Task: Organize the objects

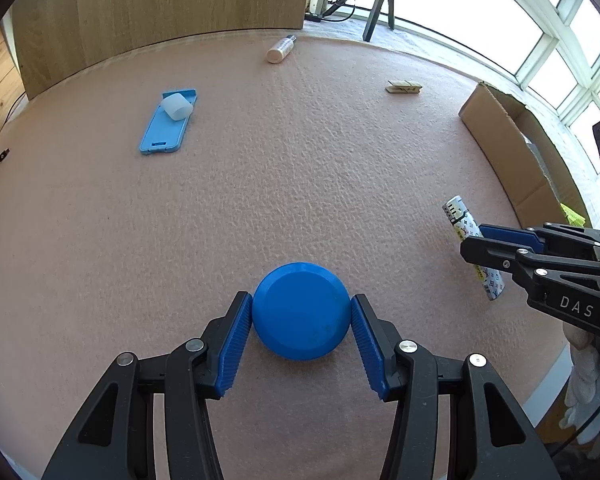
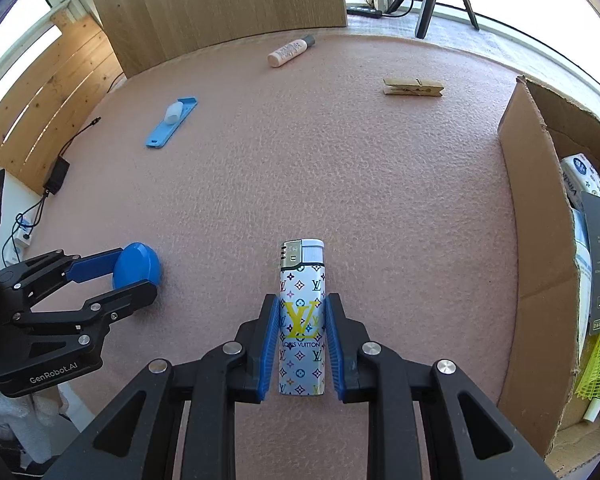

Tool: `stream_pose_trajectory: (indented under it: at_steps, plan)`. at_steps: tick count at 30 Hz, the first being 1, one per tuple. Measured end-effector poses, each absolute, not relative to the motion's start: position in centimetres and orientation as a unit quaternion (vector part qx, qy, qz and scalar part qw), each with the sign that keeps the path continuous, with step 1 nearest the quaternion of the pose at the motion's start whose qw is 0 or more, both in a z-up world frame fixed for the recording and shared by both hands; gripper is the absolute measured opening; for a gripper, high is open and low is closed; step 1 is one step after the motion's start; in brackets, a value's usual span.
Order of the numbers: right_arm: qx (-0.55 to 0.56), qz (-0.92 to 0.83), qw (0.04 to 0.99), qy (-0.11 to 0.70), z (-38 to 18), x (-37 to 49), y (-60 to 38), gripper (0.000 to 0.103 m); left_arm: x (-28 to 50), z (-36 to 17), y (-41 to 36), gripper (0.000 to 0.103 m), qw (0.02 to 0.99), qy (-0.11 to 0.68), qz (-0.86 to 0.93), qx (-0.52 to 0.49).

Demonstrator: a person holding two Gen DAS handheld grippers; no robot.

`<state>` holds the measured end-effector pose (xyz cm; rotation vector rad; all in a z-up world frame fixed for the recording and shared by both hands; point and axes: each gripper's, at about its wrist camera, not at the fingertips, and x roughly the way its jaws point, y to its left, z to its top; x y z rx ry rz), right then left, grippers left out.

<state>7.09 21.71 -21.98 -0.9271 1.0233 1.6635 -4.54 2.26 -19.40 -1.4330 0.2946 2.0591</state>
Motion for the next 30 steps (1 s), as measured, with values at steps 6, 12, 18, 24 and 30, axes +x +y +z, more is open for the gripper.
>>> stream_pose_trajectory:
  at_steps: [6, 12, 18, 24, 30]
  plan:
    - [-0.343, 0.684, 0.488, 0.421, -19.4, 9.8, 21.0, 0.021, -4.7, -17.2, 3.9, 0.054, 0.322, 0.108, 0.783, -0.522]
    - [-0.306, 0.680, 0.519, 0.419, -16.4, 14.0, 20.2, 0.021, -4.6, -14.4, 7.8, 0.054, 0.356, 0.112, 0.784, -0.495]
    - [-0.276, 0.662, 0.559, 0.416, -14.5, 18.9, 19.1, 0.021, -3.8, -12.1, 12.8, 0.054, 0.396, 0.125, 0.778, -0.471]
    - [-0.257, 0.637, 0.598, 0.413, -13.6, 23.9, 18.6, 0.021, -3.2, -10.5, 18.6, 0.054, 0.433, 0.136, 0.769, -0.450]
    - [-0.254, 0.617, 0.624, 0.407, -13.5, 27.6, 18.9, 0.021, -2.5, -9.8, 24.5, 0.054, 0.458, 0.152, 0.763, -0.430]
